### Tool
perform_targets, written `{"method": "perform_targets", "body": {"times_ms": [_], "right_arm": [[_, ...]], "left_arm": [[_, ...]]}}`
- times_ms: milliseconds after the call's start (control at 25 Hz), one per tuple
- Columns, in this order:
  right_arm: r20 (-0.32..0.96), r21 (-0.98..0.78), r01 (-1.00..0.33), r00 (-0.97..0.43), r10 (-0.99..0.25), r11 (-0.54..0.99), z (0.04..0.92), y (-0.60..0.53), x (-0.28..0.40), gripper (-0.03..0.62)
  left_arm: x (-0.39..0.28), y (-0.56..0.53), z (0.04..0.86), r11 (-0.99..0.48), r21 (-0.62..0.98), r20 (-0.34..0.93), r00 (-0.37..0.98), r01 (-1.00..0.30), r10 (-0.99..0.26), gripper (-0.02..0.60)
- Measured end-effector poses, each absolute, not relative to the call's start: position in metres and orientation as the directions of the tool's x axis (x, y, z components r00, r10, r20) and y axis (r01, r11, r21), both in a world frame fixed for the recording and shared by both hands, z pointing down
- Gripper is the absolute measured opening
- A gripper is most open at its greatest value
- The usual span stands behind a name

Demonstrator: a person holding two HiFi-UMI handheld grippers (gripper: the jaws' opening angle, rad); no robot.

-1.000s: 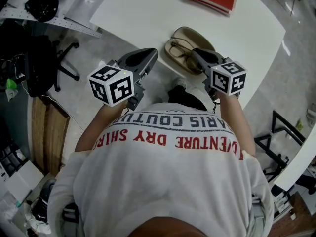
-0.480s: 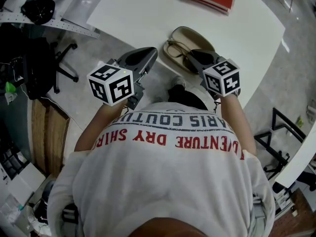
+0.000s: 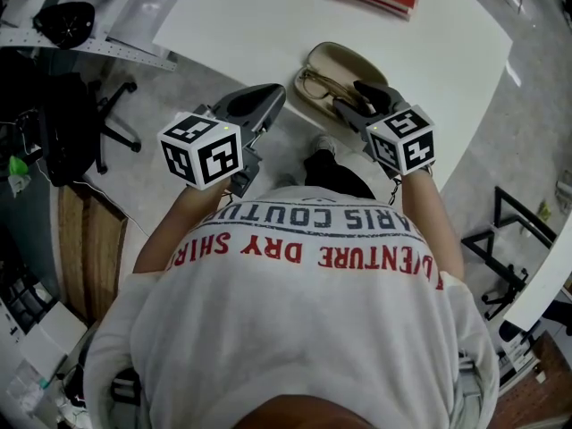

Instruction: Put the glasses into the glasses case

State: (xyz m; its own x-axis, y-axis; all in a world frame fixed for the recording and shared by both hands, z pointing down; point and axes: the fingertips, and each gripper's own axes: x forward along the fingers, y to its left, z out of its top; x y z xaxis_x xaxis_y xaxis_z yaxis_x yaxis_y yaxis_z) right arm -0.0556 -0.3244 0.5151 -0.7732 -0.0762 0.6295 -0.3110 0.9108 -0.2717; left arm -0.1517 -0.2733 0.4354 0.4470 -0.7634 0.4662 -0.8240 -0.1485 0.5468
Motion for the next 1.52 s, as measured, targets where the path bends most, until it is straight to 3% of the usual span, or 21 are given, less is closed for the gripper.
{"method": "perform_targets", "body": {"times_ms": [240,480,760,1040,1520], "right_arm": [[0.587,-0.254,-0.371,-0.793,-0.162,0.893,0.489,-0.323,-0.044,0.23],[0.451,-0.302,-0.388,-0.863,-0.228,0.871,0.436,-0.307,-0.029,0.222],[0.229,-0.402,-0.349,-0.933,-0.277,0.847,0.364,-0.277,-0.018,0.101],[0.177,-0.372,-0.333,-0.942,-0.286,0.867,0.329,-0.25,-0.007,0.029],[0.128,-0.358,-0.337,-0.942,-0.311,0.871,0.303,-0.228,0.003,0.023]], "left_arm": [[-0.145,-0.266,0.429,-0.185,0.552,0.448,0.476,-0.813,-0.757,0.029],[-0.125,-0.259,0.415,-0.251,0.55,0.408,0.518,-0.797,-0.751,0.029],[-0.104,-0.249,0.381,-0.35,0.549,0.332,0.582,-0.759,-0.742,0.029],[-0.088,-0.238,0.355,-0.435,0.527,0.272,0.63,-0.73,-0.727,0.029],[-0.065,-0.223,0.325,-0.53,0.491,0.209,0.684,-0.692,-0.699,0.029]]}}
